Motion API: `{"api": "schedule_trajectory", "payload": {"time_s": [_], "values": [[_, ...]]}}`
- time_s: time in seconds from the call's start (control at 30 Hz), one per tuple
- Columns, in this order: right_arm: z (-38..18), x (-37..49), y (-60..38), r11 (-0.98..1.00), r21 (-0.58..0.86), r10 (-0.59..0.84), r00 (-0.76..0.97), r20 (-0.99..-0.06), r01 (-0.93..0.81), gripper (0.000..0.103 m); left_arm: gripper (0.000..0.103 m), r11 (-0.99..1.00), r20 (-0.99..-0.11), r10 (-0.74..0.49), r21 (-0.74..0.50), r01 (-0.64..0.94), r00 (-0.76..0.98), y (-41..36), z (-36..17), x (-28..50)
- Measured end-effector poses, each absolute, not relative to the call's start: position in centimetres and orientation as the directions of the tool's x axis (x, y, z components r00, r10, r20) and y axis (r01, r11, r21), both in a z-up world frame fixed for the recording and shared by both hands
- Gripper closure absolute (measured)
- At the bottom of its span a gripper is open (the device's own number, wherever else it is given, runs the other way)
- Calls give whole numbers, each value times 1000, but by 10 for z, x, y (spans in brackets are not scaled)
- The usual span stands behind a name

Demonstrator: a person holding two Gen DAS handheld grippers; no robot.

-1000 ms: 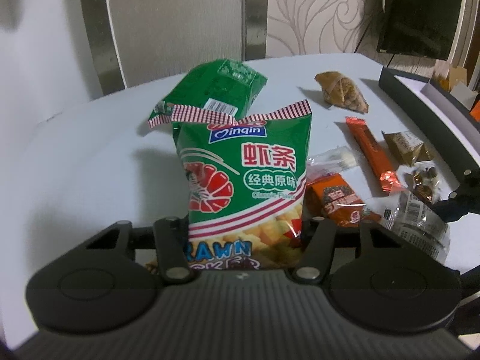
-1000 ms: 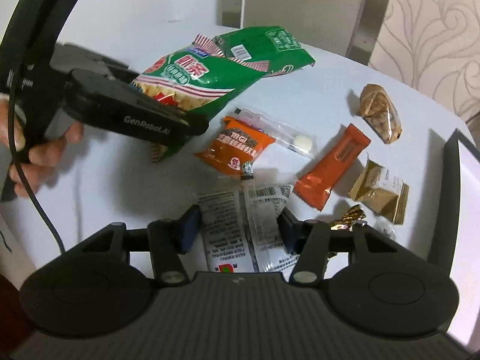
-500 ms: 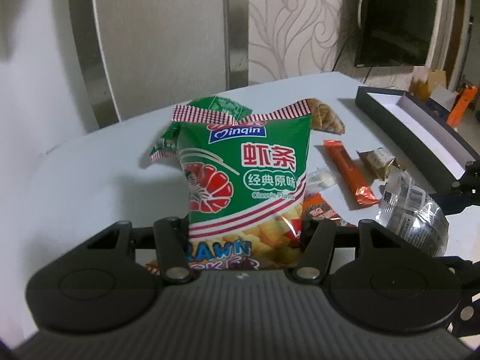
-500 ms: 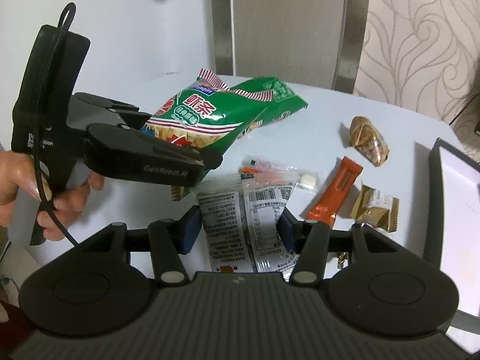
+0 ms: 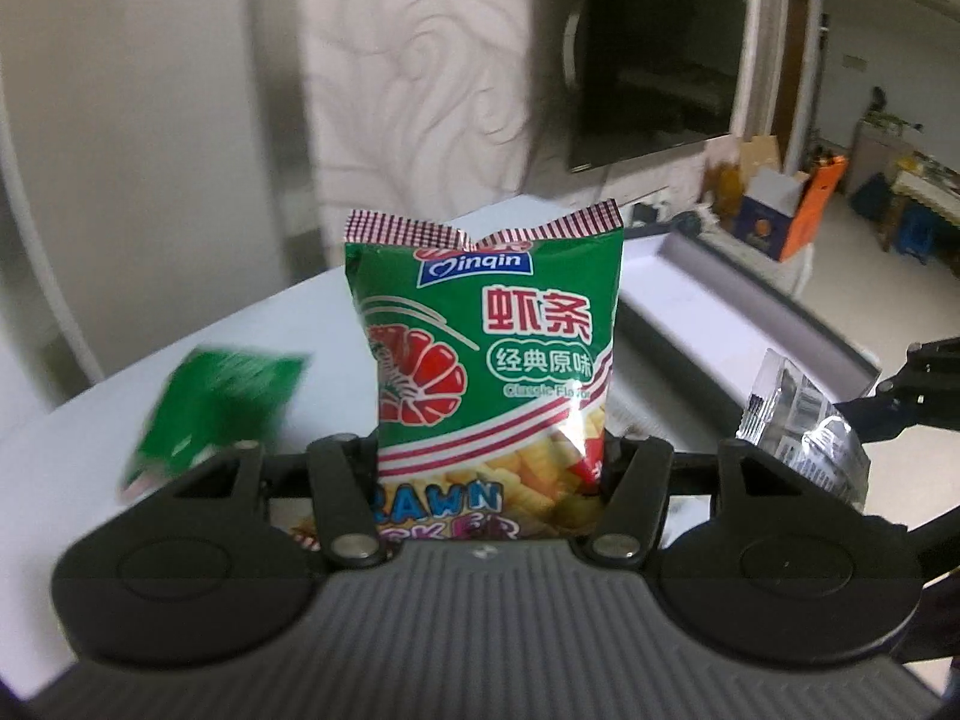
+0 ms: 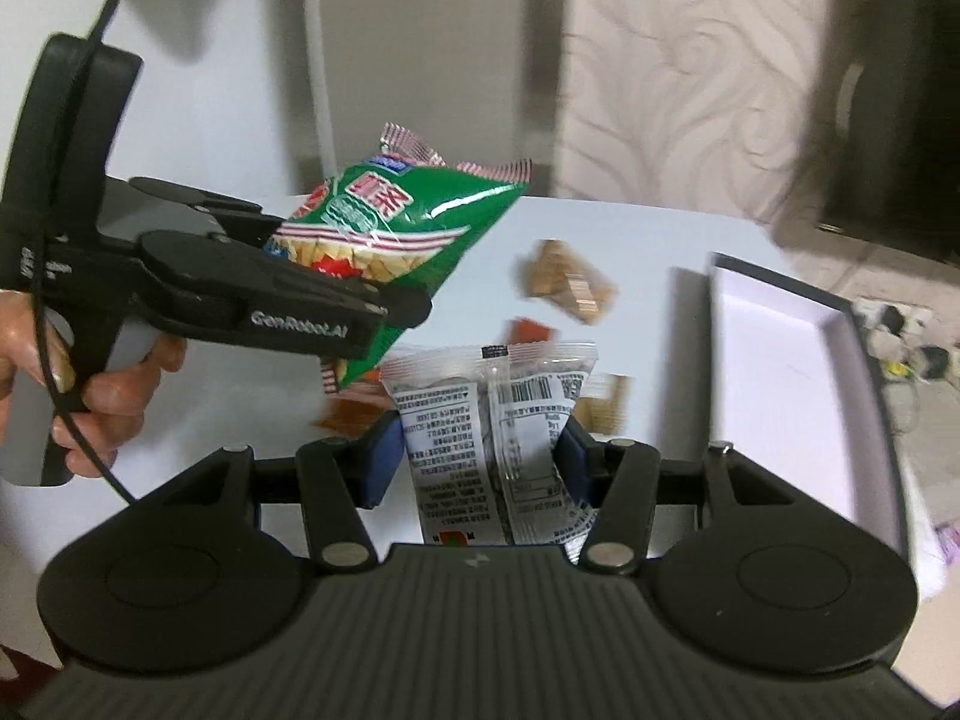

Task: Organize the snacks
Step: 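Carry the chip bag and sachets with both tools over the black box, then open both tools to drop the chip bag and sachets into the box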

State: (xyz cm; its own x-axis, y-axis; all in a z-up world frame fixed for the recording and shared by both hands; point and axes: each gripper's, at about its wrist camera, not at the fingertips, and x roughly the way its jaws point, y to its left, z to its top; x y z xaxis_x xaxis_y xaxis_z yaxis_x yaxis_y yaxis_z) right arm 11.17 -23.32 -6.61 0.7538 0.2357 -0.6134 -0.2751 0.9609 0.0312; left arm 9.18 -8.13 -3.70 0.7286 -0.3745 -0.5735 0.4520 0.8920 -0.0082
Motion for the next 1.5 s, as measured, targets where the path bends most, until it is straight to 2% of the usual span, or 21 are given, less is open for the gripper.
{"api": "schedule_trajectory", "payload": {"time_s": [0.3, 0.53, 0.8, 0.83, 0.9, 0.93, 0.97, 1.03, 1.1, 1.5], "values": [[-74, 132, -349, 989, 31, 133, 779, -613, -145, 43, 42, 858, -574, -413, 16, 514, 707, -208, -47, 157], [-95, 165, -409, 988, 3, 120, 740, -661, -157, 43, 42, 858, -605, -404, 10, 514, 686, -268, -71, 190], [-121, 198, -423, 976, -12, 144, 688, -711, -216, 42, 40, 881, -639, -362, 3, 473, 678, -281, -90, 209], [-124, 201, -423, 976, -12, 144, 685, -715, -217, 42, 37, 881, -639, -360, 7, 473, 679, -283, -92, 210], [-127, 204, -426, 975, -5, 152, 680, -718, -223, 40, 25, 880, -631, -354, 25, 474, 691, -285, -92, 207], [-128, 205, -427, 974, 2, 158, 679, -717, -225, 37, 18, 881, -621, -352, 34, 473, 700, -285, -91, 204], [-128, 206, -429, 974, 10, 164, 682, -713, -225, 34, 17, 879, -613, -356, 37, 476, 705, -285, -90, 202], [-128, 208, -433, 976, 19, 169, 691, -703, -219, 19, 17, 875, -607, -367, 32, 483, 705, -286, -89, 200], [-126, 204, -435, 977, 25, 170, 705, -689, -210, 16, 17, 877, -613, -356, 41, 478, 706, -288, -89, 199], [-102, 163, -432, 990, 52, 131, 752, -646, -128, 15, 17, 847, -614, -373, 82, 526, 696, -280, -81, 174]]}}
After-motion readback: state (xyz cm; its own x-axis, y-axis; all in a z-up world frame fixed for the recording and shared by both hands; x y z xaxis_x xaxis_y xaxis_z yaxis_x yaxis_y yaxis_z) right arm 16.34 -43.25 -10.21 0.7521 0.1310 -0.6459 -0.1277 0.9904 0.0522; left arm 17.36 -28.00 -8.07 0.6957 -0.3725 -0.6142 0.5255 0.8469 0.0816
